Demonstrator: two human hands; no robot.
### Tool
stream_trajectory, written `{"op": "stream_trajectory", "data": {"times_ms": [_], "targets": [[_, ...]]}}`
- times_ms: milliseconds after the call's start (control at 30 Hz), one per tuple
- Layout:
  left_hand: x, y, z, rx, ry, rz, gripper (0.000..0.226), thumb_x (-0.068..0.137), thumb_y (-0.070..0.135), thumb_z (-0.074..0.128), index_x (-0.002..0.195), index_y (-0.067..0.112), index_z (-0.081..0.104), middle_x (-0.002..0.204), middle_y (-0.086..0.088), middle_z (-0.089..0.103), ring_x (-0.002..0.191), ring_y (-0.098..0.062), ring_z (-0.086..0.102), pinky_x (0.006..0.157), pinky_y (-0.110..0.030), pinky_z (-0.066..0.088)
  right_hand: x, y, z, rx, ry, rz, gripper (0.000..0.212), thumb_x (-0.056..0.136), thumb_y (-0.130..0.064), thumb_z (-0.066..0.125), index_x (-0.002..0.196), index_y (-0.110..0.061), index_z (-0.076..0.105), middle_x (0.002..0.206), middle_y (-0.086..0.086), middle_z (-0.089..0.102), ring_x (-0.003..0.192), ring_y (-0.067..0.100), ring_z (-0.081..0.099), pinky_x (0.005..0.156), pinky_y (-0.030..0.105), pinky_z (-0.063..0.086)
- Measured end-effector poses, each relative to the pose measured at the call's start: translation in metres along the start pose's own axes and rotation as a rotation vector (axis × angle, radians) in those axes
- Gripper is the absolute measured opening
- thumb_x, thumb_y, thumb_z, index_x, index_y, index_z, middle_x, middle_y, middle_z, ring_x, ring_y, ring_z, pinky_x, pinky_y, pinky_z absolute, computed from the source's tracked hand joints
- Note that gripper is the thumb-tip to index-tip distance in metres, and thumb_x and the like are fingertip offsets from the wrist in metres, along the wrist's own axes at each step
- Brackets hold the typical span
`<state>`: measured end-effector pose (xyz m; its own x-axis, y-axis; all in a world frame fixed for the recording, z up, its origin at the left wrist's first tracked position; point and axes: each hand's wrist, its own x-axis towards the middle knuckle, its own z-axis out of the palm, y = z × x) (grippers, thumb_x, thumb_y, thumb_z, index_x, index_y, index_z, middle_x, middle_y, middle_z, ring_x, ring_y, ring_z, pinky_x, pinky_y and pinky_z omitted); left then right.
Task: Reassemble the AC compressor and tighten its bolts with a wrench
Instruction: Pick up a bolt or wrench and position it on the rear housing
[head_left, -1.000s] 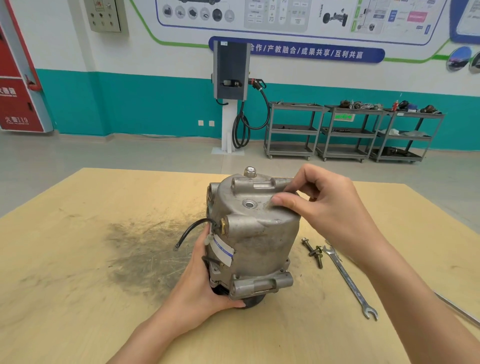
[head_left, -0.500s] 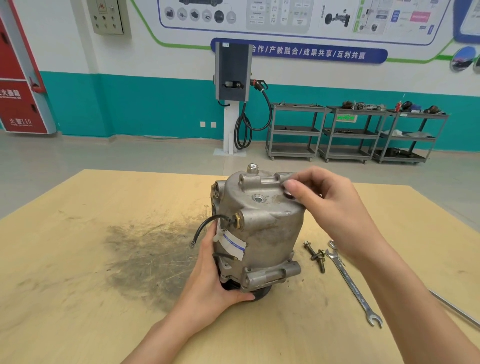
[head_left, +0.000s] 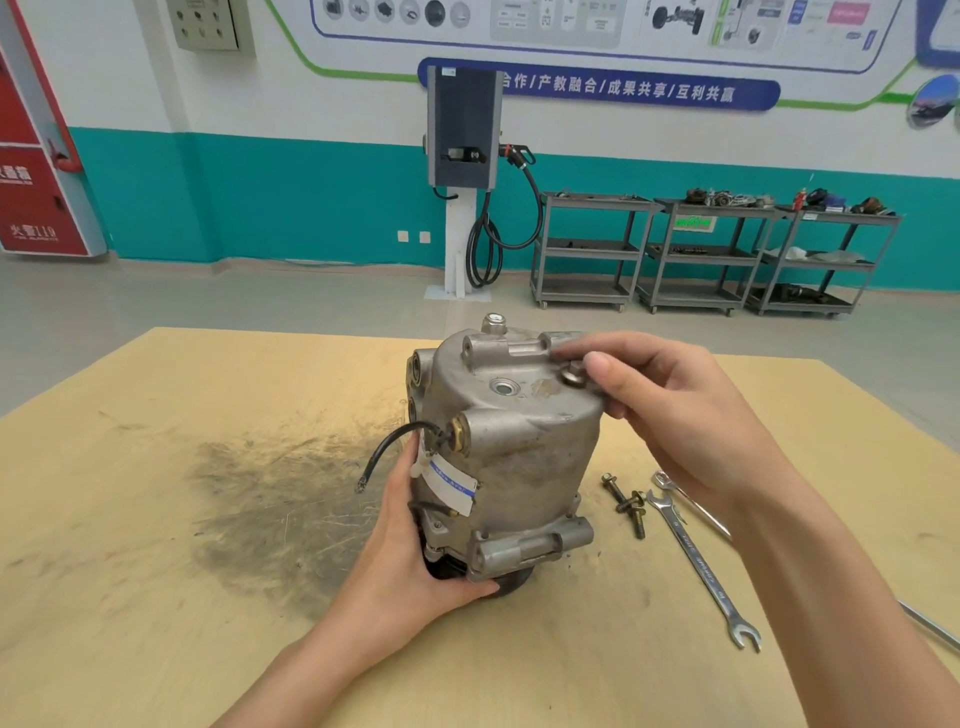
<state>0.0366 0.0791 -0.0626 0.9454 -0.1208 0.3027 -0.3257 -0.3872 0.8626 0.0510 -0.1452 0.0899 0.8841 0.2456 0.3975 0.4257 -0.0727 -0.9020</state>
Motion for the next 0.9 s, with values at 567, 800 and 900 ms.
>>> {"op": "stream_trajectory", "data": {"times_ms": [567, 800, 900], "targets": [[-0.005, 0.003, -0.002, -0.014, 0.014, 0.034, 0.127, 0.052, 0.058, 0.084, 0.136, 0.071, -0.01, 0.143, 0.044, 0.03, 0.136, 0.013, 0.031, 0.104, -0.006, 0.028, 0.0, 0.0, 0.009, -0.011, 0.091, 0.003, 0.003, 0.078, -0.029, 0.072, 0.077, -0.027, 0.074, 0.076, -0.004, 0.068, 0.07, 0.003, 0.054, 0.065, 0.016, 0.04], [-0.005, 0.006, -0.004, 0.009, 0.011, 0.032, 0.126, 0.054, 0.058, 0.084, 0.146, 0.056, -0.003, 0.149, 0.026, 0.036, 0.137, 0.005, 0.035, 0.115, -0.032, 0.033, 0.002, 0.0, 0.01, 0.017, 0.112, 0.033, 0.01, 0.08, -0.033, 0.071, 0.077, -0.023, 0.071, 0.075, 0.002, 0.063, 0.071, 0.011, 0.051, 0.068, 0.024, 0.042], [-0.004, 0.005, -0.004, 0.021, 0.013, 0.029, 0.126, 0.054, 0.061, 0.083, 0.146, 0.057, -0.003, 0.15, 0.027, 0.035, 0.138, 0.007, 0.034, 0.114, -0.029, 0.032, 0.0, -0.002, 0.005, 0.027, 0.054, 0.059, 0.013, 0.092, -0.016, 0.062, 0.088, -0.018, 0.075, 0.087, 0.001, 0.069, 0.065, -0.001, 0.05, 0.052, 0.01, 0.037]]}}
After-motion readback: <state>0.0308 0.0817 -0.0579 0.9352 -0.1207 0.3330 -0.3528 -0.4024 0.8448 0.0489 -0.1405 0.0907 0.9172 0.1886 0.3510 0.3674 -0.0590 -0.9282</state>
